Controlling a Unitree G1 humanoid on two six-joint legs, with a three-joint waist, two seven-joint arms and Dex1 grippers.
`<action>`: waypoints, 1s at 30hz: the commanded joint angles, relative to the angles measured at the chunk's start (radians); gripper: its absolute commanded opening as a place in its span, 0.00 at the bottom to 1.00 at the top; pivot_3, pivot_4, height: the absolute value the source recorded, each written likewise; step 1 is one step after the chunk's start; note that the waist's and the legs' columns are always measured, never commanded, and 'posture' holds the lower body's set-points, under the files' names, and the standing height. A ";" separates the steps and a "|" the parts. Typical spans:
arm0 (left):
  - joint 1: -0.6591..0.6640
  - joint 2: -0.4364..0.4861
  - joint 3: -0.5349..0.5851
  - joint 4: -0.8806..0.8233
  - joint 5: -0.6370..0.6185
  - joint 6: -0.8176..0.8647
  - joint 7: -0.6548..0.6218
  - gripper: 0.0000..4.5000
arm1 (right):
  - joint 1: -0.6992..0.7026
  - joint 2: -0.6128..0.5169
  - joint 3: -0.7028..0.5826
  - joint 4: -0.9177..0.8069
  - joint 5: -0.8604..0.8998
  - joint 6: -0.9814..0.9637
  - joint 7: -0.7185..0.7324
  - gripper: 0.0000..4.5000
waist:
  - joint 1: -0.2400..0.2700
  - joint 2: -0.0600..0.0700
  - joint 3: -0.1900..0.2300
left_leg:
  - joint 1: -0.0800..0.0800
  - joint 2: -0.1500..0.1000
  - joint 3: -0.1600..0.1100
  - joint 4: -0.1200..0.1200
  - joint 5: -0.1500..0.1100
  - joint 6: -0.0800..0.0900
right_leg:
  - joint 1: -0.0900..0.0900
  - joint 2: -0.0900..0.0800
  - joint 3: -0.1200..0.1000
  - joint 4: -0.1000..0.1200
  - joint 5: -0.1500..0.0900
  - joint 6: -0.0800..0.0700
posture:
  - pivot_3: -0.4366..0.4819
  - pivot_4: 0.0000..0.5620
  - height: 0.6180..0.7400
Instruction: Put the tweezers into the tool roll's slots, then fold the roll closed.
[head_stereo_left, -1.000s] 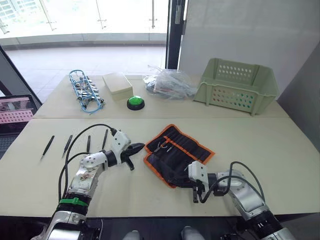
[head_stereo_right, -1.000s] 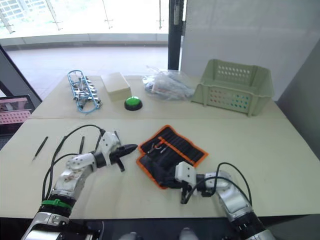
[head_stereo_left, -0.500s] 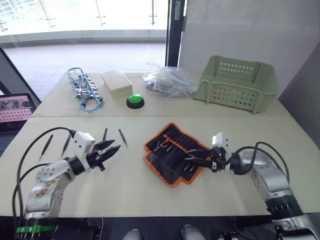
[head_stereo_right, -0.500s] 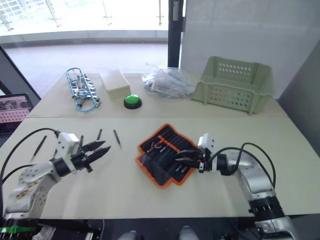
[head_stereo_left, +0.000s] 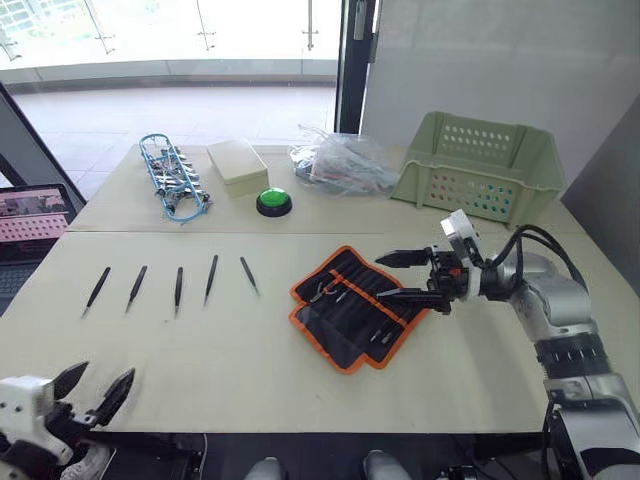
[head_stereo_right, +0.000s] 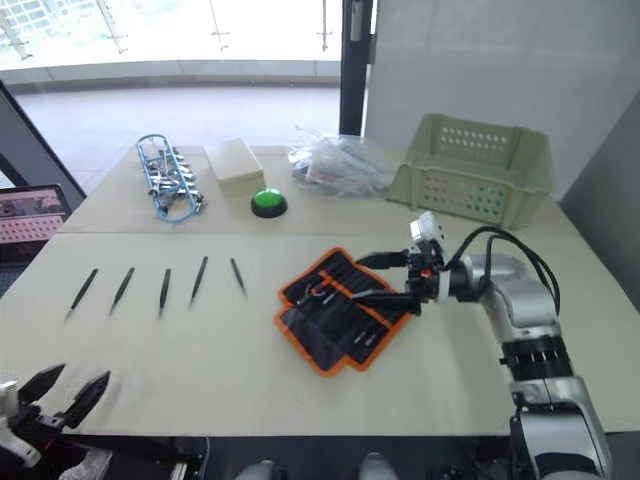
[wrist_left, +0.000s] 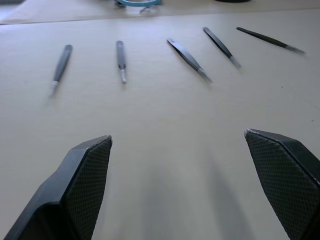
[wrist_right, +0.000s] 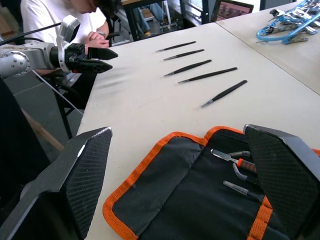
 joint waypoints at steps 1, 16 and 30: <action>0.053 -0.038 0.100 -0.011 -0.076 -0.042 0.018 1.00 | -0.048 -0.003 -0.001 0.043 0.008 -0.007 0.070 0.99 | 0.004 0.000 0.000 | 0.000 0.000 0.000 0.000 0.000 0.000 | 0.000 0.000 0.000 0.000 0.000 0.000 | 0.48 0.27 1.00; -0.004 0.012 0.167 0.176 -0.132 -0.064 0.061 1.00 | 0.019 -0.107 -0.079 0.011 0.017 -0.001 0.082 0.99 | 0.013 0.000 0.000 | 0.000 0.000 0.000 0.000 0.000 0.000 | 0.000 0.000 -0.001 0.000 0.000 0.000 | 0.48 0.27 1.00; -0.277 0.236 0.046 0.435 -0.039 -0.001 0.079 1.00 | 0.317 -0.184 -0.321 -0.277 0.120 0.084 -0.130 0.99 | 0.011 -0.001 0.000 | 0.000 0.000 0.000 0.000 0.000 0.000 | 0.000 0.001 -0.001 0.001 0.000 0.000 | 0.48 0.27 1.00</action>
